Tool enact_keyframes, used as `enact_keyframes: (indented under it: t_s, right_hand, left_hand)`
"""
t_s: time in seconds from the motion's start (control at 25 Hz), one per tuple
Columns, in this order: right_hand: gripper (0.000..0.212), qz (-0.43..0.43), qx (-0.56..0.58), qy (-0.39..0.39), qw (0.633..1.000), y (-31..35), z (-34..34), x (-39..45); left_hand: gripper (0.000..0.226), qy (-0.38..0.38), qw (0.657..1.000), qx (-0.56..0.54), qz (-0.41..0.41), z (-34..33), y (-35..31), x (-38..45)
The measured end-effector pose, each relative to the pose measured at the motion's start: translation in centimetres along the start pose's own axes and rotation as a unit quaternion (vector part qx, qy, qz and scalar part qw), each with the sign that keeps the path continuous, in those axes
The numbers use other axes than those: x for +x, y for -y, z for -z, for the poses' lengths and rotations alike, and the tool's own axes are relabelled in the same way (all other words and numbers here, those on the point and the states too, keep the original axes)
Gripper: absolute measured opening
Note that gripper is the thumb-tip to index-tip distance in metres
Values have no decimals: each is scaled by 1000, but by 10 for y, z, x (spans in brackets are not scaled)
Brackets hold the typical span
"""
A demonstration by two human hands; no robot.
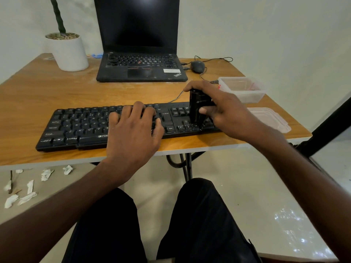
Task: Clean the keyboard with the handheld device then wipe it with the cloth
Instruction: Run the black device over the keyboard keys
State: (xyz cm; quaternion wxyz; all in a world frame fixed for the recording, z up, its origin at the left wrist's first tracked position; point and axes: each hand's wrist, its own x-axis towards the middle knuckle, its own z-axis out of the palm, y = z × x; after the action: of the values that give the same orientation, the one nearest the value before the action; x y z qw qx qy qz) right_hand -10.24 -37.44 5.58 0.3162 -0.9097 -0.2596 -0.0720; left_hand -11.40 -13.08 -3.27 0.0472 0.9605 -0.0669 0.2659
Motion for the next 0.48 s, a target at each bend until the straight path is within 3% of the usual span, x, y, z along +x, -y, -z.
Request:
enact_keyframes:
  t_s: [0.08,0.16,0.24,0.32,0.48]
  right_hand:
    - [67,-34,-45,24,998,-7,12,2]
    - [68,-63,-141,-21,988,-9,21,1]
    - [68,-47,-109,-56,991,-7,18,-4]
    - [66,-29,-47,-31,998,-5,14,-8]
    - [61,-111,-179,-73,975,-17,29,-7]
  left_hand:
    - [40,2,1000,3,0,0,0,1]
    - [39,-2,1000,8,0,0,0,0]
    - [39,-4,1000,8,-1,1,0,1]
    - [39,-1,1000,5,-1,1,0,1]
    - [39,-2,1000,6,0,1,1,0]
